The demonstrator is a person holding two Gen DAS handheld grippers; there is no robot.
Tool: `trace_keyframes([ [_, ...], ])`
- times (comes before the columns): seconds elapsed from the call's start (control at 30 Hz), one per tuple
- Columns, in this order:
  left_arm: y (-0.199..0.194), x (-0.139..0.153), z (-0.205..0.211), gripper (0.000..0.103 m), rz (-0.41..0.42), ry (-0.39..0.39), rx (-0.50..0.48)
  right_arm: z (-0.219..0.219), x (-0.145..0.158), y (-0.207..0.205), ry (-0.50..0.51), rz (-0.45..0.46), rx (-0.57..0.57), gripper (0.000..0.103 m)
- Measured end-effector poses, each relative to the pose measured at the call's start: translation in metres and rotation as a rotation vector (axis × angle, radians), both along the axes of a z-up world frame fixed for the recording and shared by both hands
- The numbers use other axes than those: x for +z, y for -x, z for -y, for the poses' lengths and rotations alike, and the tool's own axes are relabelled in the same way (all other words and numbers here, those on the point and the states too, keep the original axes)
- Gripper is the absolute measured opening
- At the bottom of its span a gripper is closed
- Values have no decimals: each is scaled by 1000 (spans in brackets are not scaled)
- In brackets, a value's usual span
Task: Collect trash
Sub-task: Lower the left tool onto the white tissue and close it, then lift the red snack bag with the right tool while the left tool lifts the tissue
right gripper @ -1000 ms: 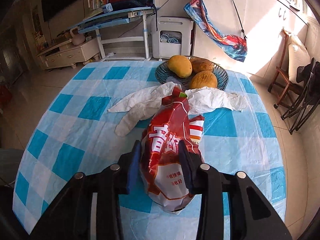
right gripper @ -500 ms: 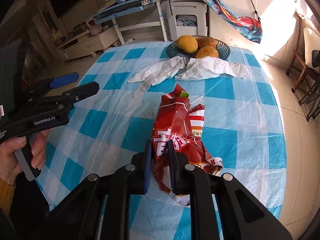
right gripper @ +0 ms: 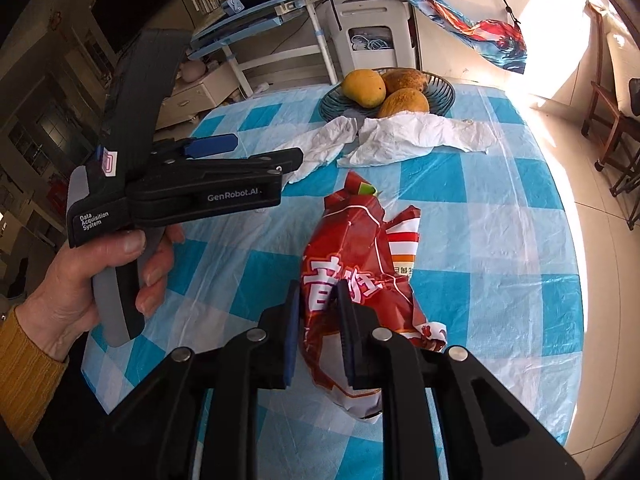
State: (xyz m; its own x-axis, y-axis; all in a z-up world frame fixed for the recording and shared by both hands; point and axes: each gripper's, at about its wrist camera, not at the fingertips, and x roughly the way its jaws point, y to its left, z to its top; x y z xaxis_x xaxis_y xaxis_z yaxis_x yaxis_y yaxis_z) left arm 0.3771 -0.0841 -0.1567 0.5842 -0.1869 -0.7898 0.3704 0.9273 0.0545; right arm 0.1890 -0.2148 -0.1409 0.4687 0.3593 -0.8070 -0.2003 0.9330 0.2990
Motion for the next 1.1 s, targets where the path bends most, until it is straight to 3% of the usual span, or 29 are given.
trace_keyframes([
  [0.1,-9,-9,2,83,-26,-24,-13,7,-4,-9,-92,-36,-3,39],
  [0.2,-13,-20,4,70,-54,-33,-38,5,-5,-11,-57,-34,-1,39],
  [0.3,-11,-19,0,46,-64,30,-46,-4,-4,-8,6,-17,27,39],
  [0.37,-5,-18,2,19,-68,29,-58,-9,-5,-6,22,-16,49,39],
  [0.6,42,-19,-30,13,-83,35,-31,-22,-1,-1,-107,-51,199,43],
  [0.7,70,-18,-62,13,-104,39,15,1,12,-8,-183,1,113,55],
  [0.77,87,-17,-81,14,-118,33,42,22,16,-25,-234,8,17,55],
  [0.83,101,-16,-98,14,-133,33,72,41,19,-42,-170,42,-116,60],
  [0.93,120,-15,-116,14,-148,54,108,57,17,-74,-106,98,-213,60],
  [1.1,132,-14,-126,14,-151,74,124,57,-5,-120,-45,133,-192,65],
])
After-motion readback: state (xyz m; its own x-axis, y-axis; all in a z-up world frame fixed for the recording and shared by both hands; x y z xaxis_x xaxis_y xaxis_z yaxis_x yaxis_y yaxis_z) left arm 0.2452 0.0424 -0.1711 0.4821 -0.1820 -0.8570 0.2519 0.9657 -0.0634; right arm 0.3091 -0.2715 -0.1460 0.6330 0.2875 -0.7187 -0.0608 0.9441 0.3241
